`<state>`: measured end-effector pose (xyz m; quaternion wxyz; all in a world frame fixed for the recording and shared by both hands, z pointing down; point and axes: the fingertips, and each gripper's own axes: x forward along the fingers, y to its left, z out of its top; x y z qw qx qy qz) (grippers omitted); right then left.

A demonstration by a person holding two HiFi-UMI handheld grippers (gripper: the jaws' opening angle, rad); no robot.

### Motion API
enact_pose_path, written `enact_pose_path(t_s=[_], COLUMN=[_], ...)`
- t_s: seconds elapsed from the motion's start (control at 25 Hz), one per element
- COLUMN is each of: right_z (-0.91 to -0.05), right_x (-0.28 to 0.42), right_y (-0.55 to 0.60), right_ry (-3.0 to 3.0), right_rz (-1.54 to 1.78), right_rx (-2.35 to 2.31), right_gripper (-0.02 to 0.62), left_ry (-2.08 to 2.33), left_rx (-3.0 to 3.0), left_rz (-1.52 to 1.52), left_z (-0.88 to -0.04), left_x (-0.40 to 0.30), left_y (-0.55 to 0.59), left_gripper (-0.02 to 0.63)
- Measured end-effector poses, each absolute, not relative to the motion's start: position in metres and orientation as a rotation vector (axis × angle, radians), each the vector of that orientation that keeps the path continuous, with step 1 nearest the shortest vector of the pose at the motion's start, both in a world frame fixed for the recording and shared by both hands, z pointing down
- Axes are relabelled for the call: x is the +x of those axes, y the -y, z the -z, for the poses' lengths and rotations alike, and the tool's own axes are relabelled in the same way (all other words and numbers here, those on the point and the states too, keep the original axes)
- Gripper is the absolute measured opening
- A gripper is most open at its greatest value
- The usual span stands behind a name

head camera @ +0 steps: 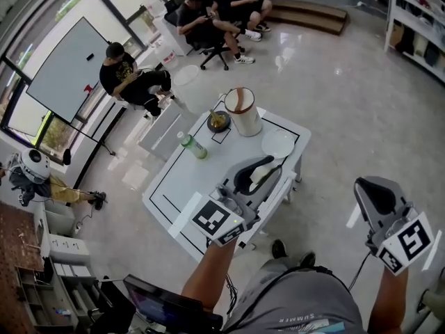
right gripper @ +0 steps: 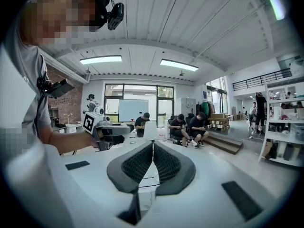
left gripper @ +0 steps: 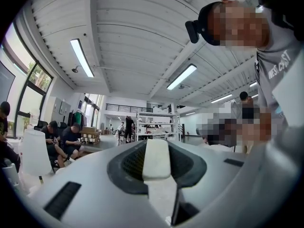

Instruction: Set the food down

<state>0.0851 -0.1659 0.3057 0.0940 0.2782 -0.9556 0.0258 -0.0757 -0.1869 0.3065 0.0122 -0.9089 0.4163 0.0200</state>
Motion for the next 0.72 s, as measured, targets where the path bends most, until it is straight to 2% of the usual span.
enact_pose_path(t_s=[0.32,0.72], right_z=[-0.309,-0.325], right_x=[0.041,0.034], right_y=[0.192,0.208], right_ry=[2.797,2.741], right_rz=[-0.063,-0.113], right_rx=[0.914,0.976], right_gripper=[0.008,0.008], left_ry=[-1.227,-1.214], left_rx=[-2.863,-2.888], left_rz=[-0.044,0.05], left_z=[-0.32,-0.351], left_x=[-0.119,-0.133], left_y=[0.228,0.268], left_gripper=[0.098,0.098])
